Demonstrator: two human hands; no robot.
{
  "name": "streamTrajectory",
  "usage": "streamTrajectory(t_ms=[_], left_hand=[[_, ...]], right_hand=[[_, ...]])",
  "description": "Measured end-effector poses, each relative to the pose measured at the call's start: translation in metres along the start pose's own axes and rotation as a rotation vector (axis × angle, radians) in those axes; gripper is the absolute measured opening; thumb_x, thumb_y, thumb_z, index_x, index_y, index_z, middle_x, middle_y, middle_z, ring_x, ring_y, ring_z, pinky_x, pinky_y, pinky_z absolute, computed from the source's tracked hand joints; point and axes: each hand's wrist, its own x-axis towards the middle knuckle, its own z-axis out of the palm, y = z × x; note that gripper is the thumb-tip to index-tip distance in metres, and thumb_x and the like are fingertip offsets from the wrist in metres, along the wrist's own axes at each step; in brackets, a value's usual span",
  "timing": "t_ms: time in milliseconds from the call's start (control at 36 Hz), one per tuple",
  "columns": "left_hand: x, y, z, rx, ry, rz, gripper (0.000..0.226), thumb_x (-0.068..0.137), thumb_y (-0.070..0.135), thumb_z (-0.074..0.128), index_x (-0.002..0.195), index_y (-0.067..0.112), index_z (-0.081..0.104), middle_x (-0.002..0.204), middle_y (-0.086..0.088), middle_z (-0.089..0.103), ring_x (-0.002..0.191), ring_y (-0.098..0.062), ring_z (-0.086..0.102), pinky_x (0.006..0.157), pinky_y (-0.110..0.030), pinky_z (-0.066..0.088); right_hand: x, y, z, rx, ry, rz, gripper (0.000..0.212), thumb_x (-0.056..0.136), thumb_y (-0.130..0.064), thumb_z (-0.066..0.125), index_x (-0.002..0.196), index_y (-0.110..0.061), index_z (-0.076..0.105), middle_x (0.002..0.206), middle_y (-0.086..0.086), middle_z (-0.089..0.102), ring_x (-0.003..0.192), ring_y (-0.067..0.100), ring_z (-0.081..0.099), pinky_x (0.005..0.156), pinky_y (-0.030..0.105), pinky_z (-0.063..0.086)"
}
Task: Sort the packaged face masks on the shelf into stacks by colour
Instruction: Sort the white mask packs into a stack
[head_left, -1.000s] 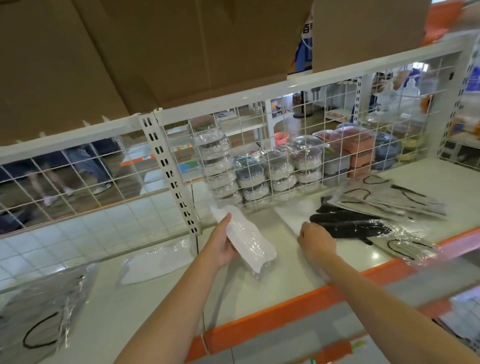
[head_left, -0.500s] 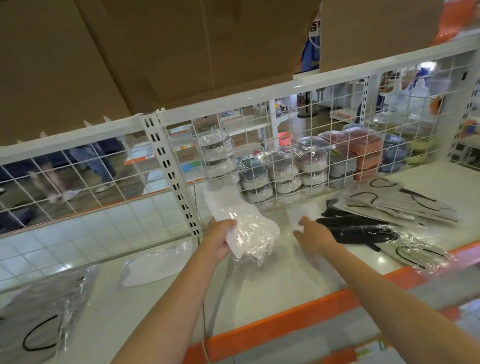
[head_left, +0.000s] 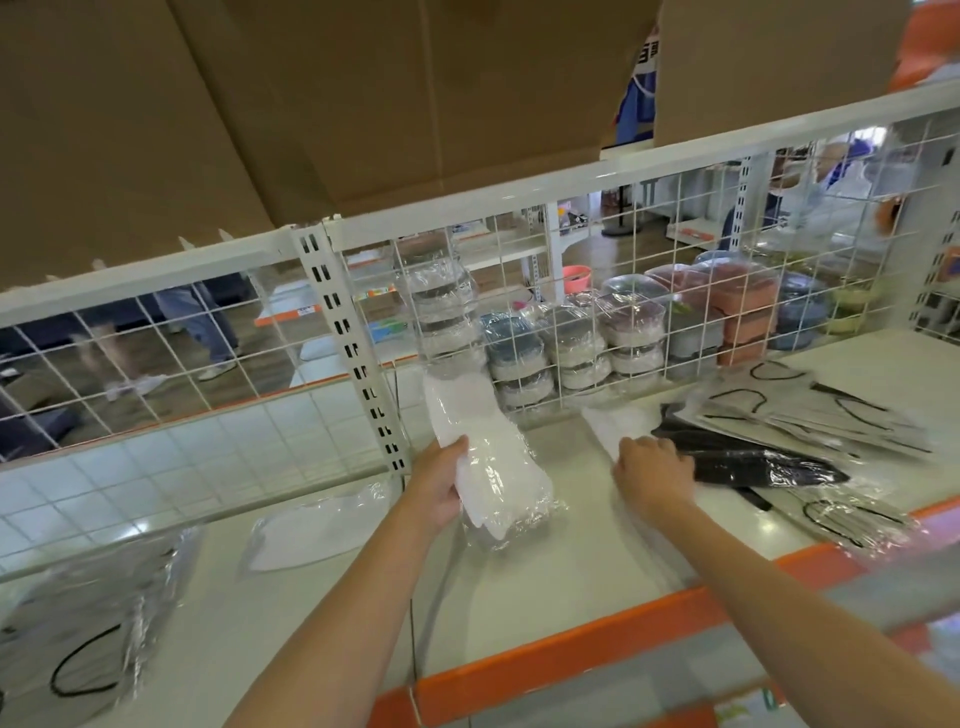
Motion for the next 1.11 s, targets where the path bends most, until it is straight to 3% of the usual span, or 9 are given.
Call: streamTrajectory(t_ms=[167, 306, 389, 500, 611, 694, 778, 917, 1111], left_hand=[[0.008, -0.014, 0.010, -0.015, 0.004, -0.070, 0.041, 0.102, 0.024, 0.039, 0.136, 0.001, 0.043, 0.131, -0.016, 0.056, 0.112, -0.031, 0.056, 0.091, -0.044, 0.044], [0.005, -0.017, 0.021, 0.009, -0.224, -0.054, 0.065, 0.087, 0.054, 0.041, 0.129, 0.005, 0.051, 0.125, -0.020, 0.061, 0.116, -0.029, 0.058, 0.100, -0.043, 0.045], [0.002, -0.018, 0.022, 0.030, -0.185, -0.036, 0.049, 0.093, 0.032, 0.054, 0.126, -0.004, 0.049, 0.109, -0.023, 0.066, 0.095, -0.028, 0.068, 0.080, -0.036, 0.057], [0.004, -0.016, 0.017, -0.002, -0.073, 0.002, 0.042, 0.092, -0.003, 0.047, 0.133, -0.006, 0.042, 0.093, -0.016, 0.063, 0.078, -0.024, 0.064, 0.059, -0.030, 0.055], [0.005, -0.010, 0.005, -0.020, 0.021, 0.020, 0.046, 0.087, -0.006, 0.050, 0.133, -0.003, 0.044, 0.105, -0.018, 0.063, 0.090, -0.029, 0.062, 0.072, -0.038, 0.052], [0.000, -0.005, -0.004, -0.063, -0.017, 0.004, 0.040, 0.087, 0.000, 0.048, 0.127, -0.002, 0.050, 0.104, -0.020, 0.062, 0.092, -0.032, 0.061, 0.075, -0.038, 0.053], [-0.008, -0.001, -0.008, -0.084, -0.035, -0.030, 0.031, 0.084, -0.002, 0.042, 0.114, 0.003, 0.051, 0.090, -0.015, 0.059, 0.082, -0.029, 0.058, 0.068, -0.036, 0.050], [-0.014, 0.002, -0.016, -0.115, -0.034, -0.063, 0.022, 0.079, -0.001, 0.039, 0.096, 0.008, 0.048, 0.087, -0.014, 0.052, 0.081, -0.029, 0.053, 0.077, -0.040, 0.048], [-0.024, 0.005, -0.016, -0.222, -0.037, -0.064, 0.025, 0.088, 0.004, 0.031, 0.093, 0.006, 0.056, 0.074, -0.012, 0.058, 0.072, -0.029, 0.055, 0.069, -0.039, 0.047]], right_hand=[[-0.016, -0.049, -0.034, 0.574, 0.021, -0.099, 0.016, 0.098, -0.025, 0.043, 0.088, -0.013, 0.046, 0.085, 0.006, 0.054, 0.084, 0.026, 0.053, 0.077, 0.033, 0.041], [-0.038, -0.071, -0.051, 0.825, -0.156, -0.361, 0.016, 0.096, -0.025, 0.050, 0.085, -0.014, 0.048, 0.082, 0.003, 0.054, 0.077, 0.017, 0.048, 0.069, 0.028, 0.034], [-0.045, -0.070, -0.051, 0.928, -0.321, -0.440, 0.013, 0.096, -0.024, 0.051, 0.088, -0.017, 0.060, 0.088, 0.003, 0.060, 0.084, 0.016, 0.053, 0.078, 0.028, 0.040], [-0.034, -0.054, -0.049, 1.058, -0.239, -0.276, 0.019, 0.095, -0.016, 0.051, 0.096, -0.007, 0.068, 0.100, 0.006, 0.065, 0.092, 0.015, 0.056, 0.087, 0.029, 0.043], [-0.015, -0.028, -0.030, 0.816, -0.119, -0.183, 0.025, 0.098, -0.011, 0.044, 0.115, -0.008, 0.061, 0.118, 0.005, 0.063, 0.108, 0.019, 0.056, 0.087, 0.020, 0.037], [-0.011, -0.012, -0.001, 0.520, -0.291, -0.210, 0.030, 0.098, -0.018, 0.042, 0.126, -0.014, 0.052, 0.126, 0.010, 0.059, 0.115, 0.025, 0.055, 0.092, 0.027, 0.039], [-0.016, -0.006, 0.018, 0.302, -0.309, -0.241, 0.033, 0.094, -0.033, 0.045, 0.122, -0.016, 0.051, 0.124, 0.004, 0.055, 0.114, 0.024, 0.053, 0.092, 0.030, 0.040], [-0.016, -0.012, 0.013, -0.064, -0.202, -0.213, 0.072, 0.082, -0.069, 0.043, 0.133, -0.018, 0.038, 0.133, 0.006, 0.039, 0.122, 0.027, 0.041, 0.095, 0.039, 0.038], [-0.020, -0.023, 0.013, -0.083, -0.147, -0.143, 0.037, 0.093, -0.029, 0.043, 0.127, -0.015, 0.044, 0.124, 0.006, 0.044, 0.114, 0.024, 0.046, 0.091, 0.033, 0.041]])
